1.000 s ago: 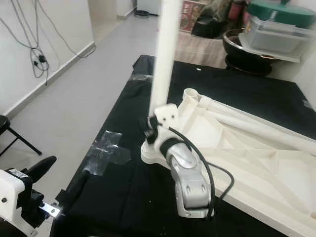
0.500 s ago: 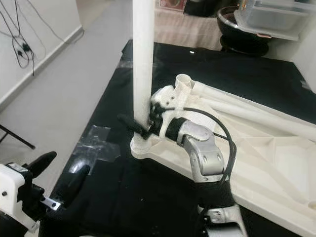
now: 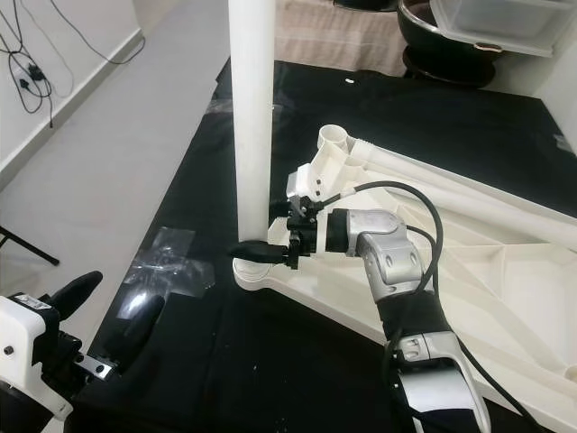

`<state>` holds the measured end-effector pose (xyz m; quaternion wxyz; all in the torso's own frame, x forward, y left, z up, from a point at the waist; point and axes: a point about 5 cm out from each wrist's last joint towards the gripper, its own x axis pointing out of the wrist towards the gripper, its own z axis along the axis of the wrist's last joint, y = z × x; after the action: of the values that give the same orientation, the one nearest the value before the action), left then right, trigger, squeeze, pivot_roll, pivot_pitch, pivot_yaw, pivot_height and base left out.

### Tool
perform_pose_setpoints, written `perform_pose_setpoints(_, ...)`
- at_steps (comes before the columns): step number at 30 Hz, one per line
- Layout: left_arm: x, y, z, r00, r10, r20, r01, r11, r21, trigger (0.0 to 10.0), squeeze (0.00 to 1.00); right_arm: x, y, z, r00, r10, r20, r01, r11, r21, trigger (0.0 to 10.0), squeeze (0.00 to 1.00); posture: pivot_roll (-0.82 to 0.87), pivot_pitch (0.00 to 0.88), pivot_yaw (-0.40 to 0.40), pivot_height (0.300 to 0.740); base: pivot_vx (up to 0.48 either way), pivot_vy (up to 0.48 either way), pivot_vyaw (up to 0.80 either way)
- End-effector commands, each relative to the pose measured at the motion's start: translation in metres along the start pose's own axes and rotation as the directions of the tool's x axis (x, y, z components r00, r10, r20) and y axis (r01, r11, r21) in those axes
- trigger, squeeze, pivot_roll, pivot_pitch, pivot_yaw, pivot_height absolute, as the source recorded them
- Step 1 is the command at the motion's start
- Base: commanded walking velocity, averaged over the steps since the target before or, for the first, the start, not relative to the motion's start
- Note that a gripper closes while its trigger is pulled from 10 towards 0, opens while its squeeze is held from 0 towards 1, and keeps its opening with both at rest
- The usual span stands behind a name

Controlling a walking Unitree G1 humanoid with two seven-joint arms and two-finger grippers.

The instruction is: Building children table

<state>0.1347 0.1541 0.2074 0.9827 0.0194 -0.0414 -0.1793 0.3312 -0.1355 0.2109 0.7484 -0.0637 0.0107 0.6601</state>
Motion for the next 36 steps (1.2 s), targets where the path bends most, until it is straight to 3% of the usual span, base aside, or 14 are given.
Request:
perform_pose_setpoints(1,-0.001,-0.002,-0.002,1.000,-0.014,-0.014,0.014,1.000,-0.009,10.0,0.00,0.001,0.001,0.001,0.998,0.056,0.006,-0.056,0.998,-0.016,0.0,0.00,0.23,0.184,-0.089,0.740,0.000,0.000,0.00)
perform_pose_setpoints(9,-0.002,-0.003,-0.002,1.000,-0.013,-0.015,0.013,1.000,-0.011,10.0,0.00,0.002,0.002,-0.009,1.000,-0.012,0.020,0.012,0.999,-0.034,0.0,0.00,0.23,0.189,-0.094,0.740,0.000,0.000,0.00)
perform_pose_setpoints(13,-0.002,-0.003,-0.002,1.000,-0.012,-0.016,0.012,1.000,-0.012,10.0,0.00,-0.001,0.004,-0.020,0.966,-0.260,0.012,0.260,0.966,-0.014,0.0,0.00,0.21,0.194,-0.104,0.740,0.000,0.000,0.00)
perform_pose_setpoints(14,-0.002,-0.003,-0.002,1.000,-0.013,-0.016,0.013,1.000,-0.013,10.0,0.00,-0.002,0.004,-0.024,0.928,-0.373,0.001,0.373,0.928,-0.006,0.0,0.00,0.21,0.194,-0.104,0.740,0.000,0.000,0.00)
perform_pose_setpoints(15,-0.002,-0.003,-0.002,1.000,-0.014,-0.016,0.013,1.000,-0.013,10.0,0.00,-0.006,0.003,-0.030,0.734,-0.679,-0.021,0.679,0.734,-0.004,0.0,0.00,0.21,0.188,-0.106,0.740,0.000,0.000,0.00)
perform_pose_setpoints(16,-0.002,-0.003,-0.002,1.000,-0.014,-0.016,0.013,1.000,-0.013,10.0,0.00,-0.006,0.003,-0.030,0.734,-0.679,-0.021,0.679,0.734,-0.004,0.0,0.00,0.21,0.188,-0.106,0.740,0.000,0.000,0.00)
perform_pose_setpoints(17,-0.001,-0.003,-0.002,1.000,-0.015,-0.015,0.015,1.000,-0.011,10.0,0.00,-0.007,0.023,-0.042,0.578,-0.813,-0.075,0.816,0.576,0.045,0.0,0.00,0.22,0.191,-0.110,0.740,0.000,0.000,0.00)
perform_pose_setpoints(18,-0.001,-0.003,-0.002,1.000,-0.015,-0.015,0.015,1.000,-0.011,10.0,0.00,-0.007,0.023,-0.042,0.578,-0.813,-0.075,0.816,0.576,0.045,0.0,0.00,0.22,0.191,-0.110,0.740,0.000,0.000,0.00)
perform_pose_setpoints(20,-0.002,-0.002,-0.001,1.000,-0.005,-0.012,0.005,1.000,-0.007,10.0,0.00,-0.005,0.053,-0.048,0.406,-0.907,-0.112,0.914,0.404,0.042,0.0,0.00,0.22,0.186,-0.111,0.740,0.000,0.000,0.00)
perform_pose_setpoints(30,-0.001,0.000,0.000,1.000,0.007,-0.008,-0.007,1.000,-0.002,10.0,0.00,0.013,0.049,-0.043,0.451,-0.889,-0.078,0.892,0.451,0.017,0.0,0.00,0.22,0.185,-0.114,0.740,0.000,0.000,0.00)
perform_pose_setpoints(31,-0.001,0.000,0.000,1.000,0.007,-0.008,-0.007,1.000,-0.002,10.0,0.00,0.020,0.049,-0.035,0.518,-0.855,-0.034,0.855,0.516,0.049,10.0,0.00,0.21,0.183,-0.113,0.740,0.000,0.000,0.00)
perform_pose_setpoints(32,0.000,0.000,0.000,1.000,0.007,-0.008,-0.007,1.000,-0.002,10.0,0.00,0.025,0.049,-0.029,0.563,-0.826,0.000,0.824,0.562,0.070,10.0,0.00,0.21,0.184,-0.107,0.740,0.000,0.000,0.00)
perform_pose_setpoints(33,0.000,0.001,0.000,1.000,0.006,-0.009,-0.006,1.000,-0.002,10.0,0.00,0.031,0.048,-0.019,0.640,-0.766,0.058,0.758,0.642,0.112,10.0,1.00,0.21,0.184,-0.107,0.740,0.000,0.000,0.00)
perform_pose_setpoints(36,-0.001,0.001,0.000,1.000,0.005,-0.010,-0.005,1.000,-0.003,10.0,0.00,0.036,0.049,-0.003,0.717,-0.684,0.135,0.662,0.729,0.174,10.0,1.00,0.21,0.183,-0.105,0.740,0.000,0.000,0.00)
